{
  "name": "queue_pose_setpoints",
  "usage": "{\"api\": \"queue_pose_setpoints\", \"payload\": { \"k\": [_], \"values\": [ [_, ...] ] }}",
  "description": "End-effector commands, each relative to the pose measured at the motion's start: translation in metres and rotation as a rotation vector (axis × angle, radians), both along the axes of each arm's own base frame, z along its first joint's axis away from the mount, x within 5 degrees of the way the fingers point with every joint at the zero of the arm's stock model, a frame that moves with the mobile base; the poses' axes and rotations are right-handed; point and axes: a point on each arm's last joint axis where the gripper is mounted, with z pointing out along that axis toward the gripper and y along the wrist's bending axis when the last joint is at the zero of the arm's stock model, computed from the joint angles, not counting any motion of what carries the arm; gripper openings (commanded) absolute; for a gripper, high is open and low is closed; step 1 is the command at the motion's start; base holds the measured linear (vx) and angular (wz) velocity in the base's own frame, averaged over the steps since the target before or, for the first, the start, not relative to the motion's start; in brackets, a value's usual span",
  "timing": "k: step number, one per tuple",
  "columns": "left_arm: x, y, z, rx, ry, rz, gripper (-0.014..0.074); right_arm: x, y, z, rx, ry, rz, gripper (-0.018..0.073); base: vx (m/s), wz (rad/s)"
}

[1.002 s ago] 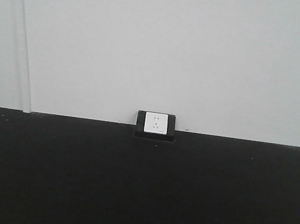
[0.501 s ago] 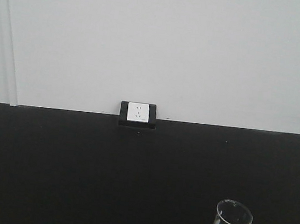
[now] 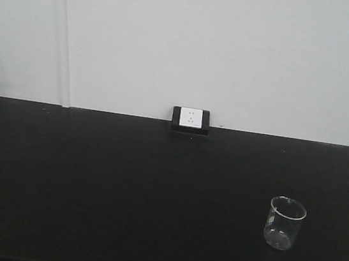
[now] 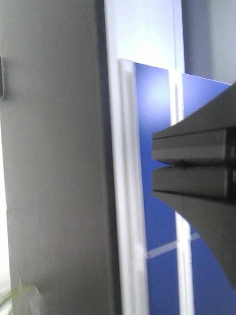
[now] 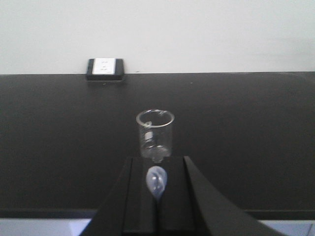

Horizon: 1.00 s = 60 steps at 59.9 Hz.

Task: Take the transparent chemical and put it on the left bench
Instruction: 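Drive the base to the bench with white bins, holding the pipette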

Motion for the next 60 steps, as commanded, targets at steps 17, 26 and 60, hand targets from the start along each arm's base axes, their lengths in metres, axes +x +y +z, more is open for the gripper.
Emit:
{"api": "queue_pose_setpoints", "payload": {
  "k": [17,26,60],
  "values": [
    [-0.0015,0.0002,0.0027,-0.014,-0.081,-0.001,-0.0003,0.0011,0.0,0.0175,-0.007,-0.106,0.002,-0.0004,-0.37,0.41],
    [-0.0015,0.0002,0.0027,-0.014,-0.081,-0.001,-0.0003,0.0011,0.0,0.0175,-0.007,-0.106,0.002,-0.0004,-0.37,0.53],
    [-0.0015,0.0002,0.0027,-0.014,-0.081,-0.001,-0.0003,0.0011,0.0,0.0175,-0.007,-0.106,0.002,-0.0004,-0.32,0.56]
  ]
}}
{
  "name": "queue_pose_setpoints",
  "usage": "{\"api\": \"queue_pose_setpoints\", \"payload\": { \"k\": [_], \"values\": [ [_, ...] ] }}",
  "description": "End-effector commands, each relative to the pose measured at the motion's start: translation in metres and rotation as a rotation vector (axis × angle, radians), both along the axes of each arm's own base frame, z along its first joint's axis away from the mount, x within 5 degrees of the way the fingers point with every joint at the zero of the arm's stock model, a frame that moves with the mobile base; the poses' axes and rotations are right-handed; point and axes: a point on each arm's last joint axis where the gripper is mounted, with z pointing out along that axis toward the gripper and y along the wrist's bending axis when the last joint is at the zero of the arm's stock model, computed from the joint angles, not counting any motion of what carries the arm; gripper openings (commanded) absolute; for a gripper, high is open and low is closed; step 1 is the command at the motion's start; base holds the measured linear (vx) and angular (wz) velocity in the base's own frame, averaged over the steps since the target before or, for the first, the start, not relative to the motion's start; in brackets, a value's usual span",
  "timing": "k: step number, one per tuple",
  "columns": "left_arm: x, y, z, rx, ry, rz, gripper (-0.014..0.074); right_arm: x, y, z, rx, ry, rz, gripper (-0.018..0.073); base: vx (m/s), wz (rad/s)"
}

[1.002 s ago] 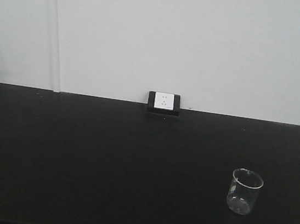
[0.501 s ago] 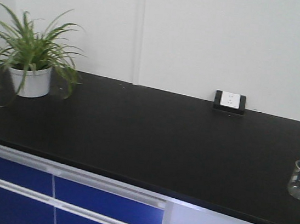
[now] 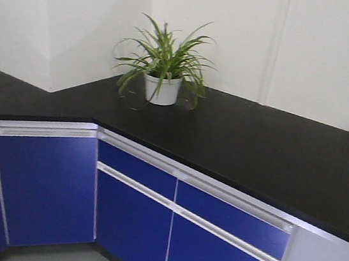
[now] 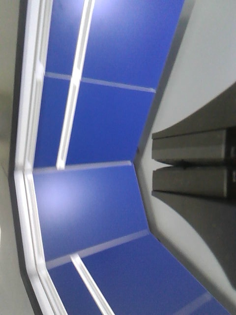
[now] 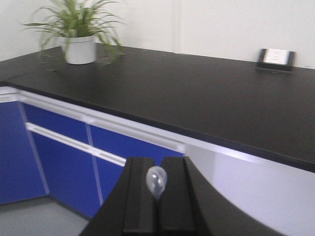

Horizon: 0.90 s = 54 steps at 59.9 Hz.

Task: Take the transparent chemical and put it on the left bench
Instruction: 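Drive the base to the bench with white bins, holding the pipette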

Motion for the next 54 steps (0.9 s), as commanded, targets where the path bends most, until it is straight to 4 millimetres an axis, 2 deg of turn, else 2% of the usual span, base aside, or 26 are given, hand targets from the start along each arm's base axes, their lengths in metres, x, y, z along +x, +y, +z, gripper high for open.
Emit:
{"api": "queue_pose_setpoints", "payload": {
  "k": [1,26,54],
  "values": [
    [-0.0015,0.0002,0.0027,-0.014,-0.081,-0.001,-0.0003,0.0012,0.0,0.0175,-0.008,-0.107,0.002,-0.0004,-0.26,0.59],
    [-0.0015,0.0002,0.0027,-0.014,-0.081,-0.001,-0.0003,0.0012,0.0,0.0175,-0.008,-0.107,0.002,-0.0004,-0.2,0.72],
    [-0.0015,0.0002,0.0027,-0.014,-0.081,-0.001,-0.0003,0.0012,0.0,0.0175,-0.008,-0.107,0.002,-0.0004,-0.11,0.9]
  ]
}}
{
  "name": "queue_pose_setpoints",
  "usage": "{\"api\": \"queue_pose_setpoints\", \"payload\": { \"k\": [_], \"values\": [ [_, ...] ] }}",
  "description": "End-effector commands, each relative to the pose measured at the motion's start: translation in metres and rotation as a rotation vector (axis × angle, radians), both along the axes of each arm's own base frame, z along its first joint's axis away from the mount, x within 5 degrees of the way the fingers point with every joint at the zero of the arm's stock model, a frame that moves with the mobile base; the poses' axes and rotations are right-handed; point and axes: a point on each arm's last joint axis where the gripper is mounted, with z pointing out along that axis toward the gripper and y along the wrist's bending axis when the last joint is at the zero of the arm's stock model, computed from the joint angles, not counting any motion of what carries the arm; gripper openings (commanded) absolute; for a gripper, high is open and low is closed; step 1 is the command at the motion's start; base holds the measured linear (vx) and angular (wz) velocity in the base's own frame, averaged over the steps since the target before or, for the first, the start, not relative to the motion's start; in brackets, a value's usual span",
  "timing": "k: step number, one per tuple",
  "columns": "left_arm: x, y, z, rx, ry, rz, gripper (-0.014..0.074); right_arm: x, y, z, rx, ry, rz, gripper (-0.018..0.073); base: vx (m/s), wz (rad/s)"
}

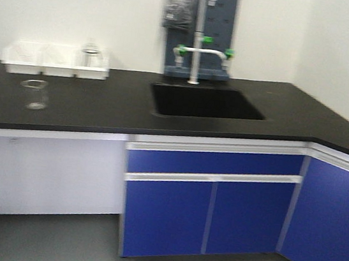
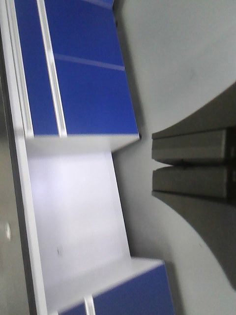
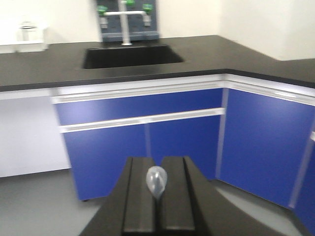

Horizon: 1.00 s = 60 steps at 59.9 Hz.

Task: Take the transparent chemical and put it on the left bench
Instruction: 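Drive the base to the bench with white bins, holding the pipette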

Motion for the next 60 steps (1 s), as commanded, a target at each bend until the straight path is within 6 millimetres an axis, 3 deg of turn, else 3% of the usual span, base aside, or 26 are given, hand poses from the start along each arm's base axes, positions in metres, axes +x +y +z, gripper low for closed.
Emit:
{"api": "queue_pose_setpoints", "payload": {
  "k": [1,60],
  "values": [
    [-0.0015,0.0002,0.0027,-0.014,-0.081,-0.001,-0.0003,0.0012,0.0,0.0177,-0.008,-0.109,0.002,-0.0004,-0.01,0.79],
    [-0.0015,0.0002,0.0027,-0.014,-0.081,-0.001,-0.0003,0.0012,0.0,0.0177,-0.008,-0.109,0.002,-0.0004,0.13,0.58]
  ]
}}
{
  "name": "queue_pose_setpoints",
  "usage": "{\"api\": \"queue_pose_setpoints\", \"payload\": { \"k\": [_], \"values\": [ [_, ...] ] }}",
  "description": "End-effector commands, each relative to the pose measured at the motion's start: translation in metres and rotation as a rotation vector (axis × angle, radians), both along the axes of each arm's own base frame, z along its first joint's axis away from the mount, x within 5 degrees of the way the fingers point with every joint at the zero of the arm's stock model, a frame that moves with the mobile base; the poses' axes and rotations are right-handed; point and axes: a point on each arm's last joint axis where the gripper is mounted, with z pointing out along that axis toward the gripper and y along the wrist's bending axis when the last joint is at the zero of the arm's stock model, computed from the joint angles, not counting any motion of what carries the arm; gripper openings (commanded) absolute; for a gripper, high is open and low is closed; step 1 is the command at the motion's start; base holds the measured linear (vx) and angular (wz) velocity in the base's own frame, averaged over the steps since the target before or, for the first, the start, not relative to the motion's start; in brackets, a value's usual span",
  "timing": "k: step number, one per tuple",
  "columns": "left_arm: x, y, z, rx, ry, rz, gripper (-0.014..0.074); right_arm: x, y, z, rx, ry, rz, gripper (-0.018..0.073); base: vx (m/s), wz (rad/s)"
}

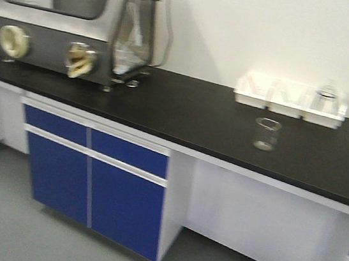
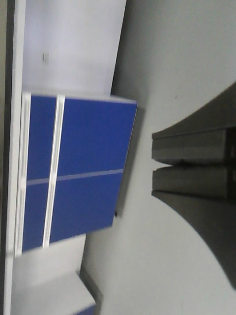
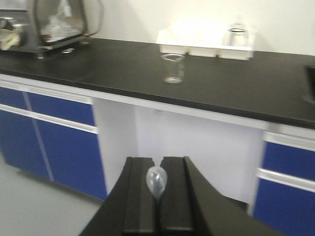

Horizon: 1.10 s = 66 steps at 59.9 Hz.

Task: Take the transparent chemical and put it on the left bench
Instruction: 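Drive the base to the bench with white bins, holding the pipette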

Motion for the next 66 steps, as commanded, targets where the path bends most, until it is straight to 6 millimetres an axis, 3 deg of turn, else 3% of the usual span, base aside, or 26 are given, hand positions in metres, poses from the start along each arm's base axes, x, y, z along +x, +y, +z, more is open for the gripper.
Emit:
{"api": "queue_pose_setpoints", "payload": {
  "k": [1,31,66],
  "values": [
    [-0.0015,0.0002,0.0027,-0.014,-0.081,-0.001,-0.0003,0.0012,0.0,0.0177,-0.008,-0.109,0.002,-0.0004,0.26,0.69],
    [-0.0015,0.0002,0.0027,-0.014,-0.081,-0.001,-0.0003,0.0012,0.0,0.0177,-0.008,-0.109,0.002,-0.0004,0.33,0.46],
    [-0.0015,0.0002,0.0027,-0.014,-0.081,-0.001,-0.0003,0.0012,0.0,0.0177,-0.008,-0.109,0.002,-0.0004,0.42,-0.22]
  ]
}}
